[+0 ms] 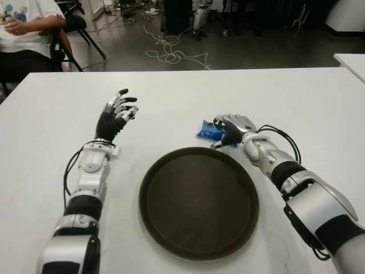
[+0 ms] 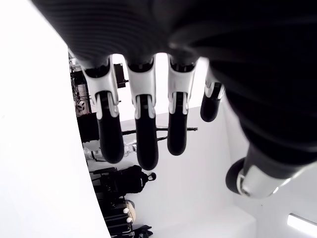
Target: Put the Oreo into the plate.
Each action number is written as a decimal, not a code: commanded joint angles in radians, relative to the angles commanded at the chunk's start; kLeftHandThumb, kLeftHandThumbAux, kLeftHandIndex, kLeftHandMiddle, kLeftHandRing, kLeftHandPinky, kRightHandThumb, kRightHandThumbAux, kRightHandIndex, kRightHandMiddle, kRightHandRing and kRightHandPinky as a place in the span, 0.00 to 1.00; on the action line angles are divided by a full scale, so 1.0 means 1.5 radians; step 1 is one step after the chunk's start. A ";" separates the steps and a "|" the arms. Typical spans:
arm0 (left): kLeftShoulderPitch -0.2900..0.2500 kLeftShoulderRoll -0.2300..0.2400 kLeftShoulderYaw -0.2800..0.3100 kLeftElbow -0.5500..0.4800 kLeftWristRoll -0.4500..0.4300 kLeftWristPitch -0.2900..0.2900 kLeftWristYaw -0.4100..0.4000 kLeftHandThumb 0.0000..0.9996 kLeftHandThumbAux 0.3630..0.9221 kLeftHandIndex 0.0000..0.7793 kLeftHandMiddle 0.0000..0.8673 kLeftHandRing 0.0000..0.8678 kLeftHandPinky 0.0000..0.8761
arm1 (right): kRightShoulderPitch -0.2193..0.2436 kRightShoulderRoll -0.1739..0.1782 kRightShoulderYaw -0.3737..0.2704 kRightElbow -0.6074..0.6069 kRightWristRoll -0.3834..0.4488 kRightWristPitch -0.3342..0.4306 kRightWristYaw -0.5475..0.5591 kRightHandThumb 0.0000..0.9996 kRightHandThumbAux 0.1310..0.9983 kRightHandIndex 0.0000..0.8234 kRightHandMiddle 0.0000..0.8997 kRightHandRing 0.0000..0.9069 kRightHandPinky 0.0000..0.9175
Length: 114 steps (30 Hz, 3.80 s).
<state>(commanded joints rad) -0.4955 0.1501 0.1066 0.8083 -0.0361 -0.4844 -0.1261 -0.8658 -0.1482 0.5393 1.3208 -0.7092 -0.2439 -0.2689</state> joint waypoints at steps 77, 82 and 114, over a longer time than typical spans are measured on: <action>0.012 -0.007 -0.007 -0.032 0.013 0.017 0.023 0.30 0.47 0.18 0.32 0.37 0.46 | 0.005 0.001 0.003 0.009 -0.002 0.015 -0.008 0.14 0.73 0.60 0.61 0.62 0.61; 0.011 -0.007 -0.007 -0.031 0.014 0.015 0.023 0.28 0.46 0.19 0.32 0.38 0.47 | 0.004 0.002 0.003 0.009 -0.002 0.018 -0.008 0.18 0.75 0.64 0.68 0.67 0.67; 0.020 -0.012 -0.006 -0.052 0.010 0.031 0.026 0.28 0.47 0.19 0.33 0.39 0.48 | -0.011 -0.006 0.040 0.003 -0.024 0.029 -0.008 0.84 0.64 0.56 0.47 0.42 0.46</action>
<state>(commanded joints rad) -0.4658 0.1321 0.0980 0.7307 -0.0214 -0.4380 -0.0871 -0.8819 -0.1573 0.5993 1.3254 -0.7458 -0.2008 -0.2811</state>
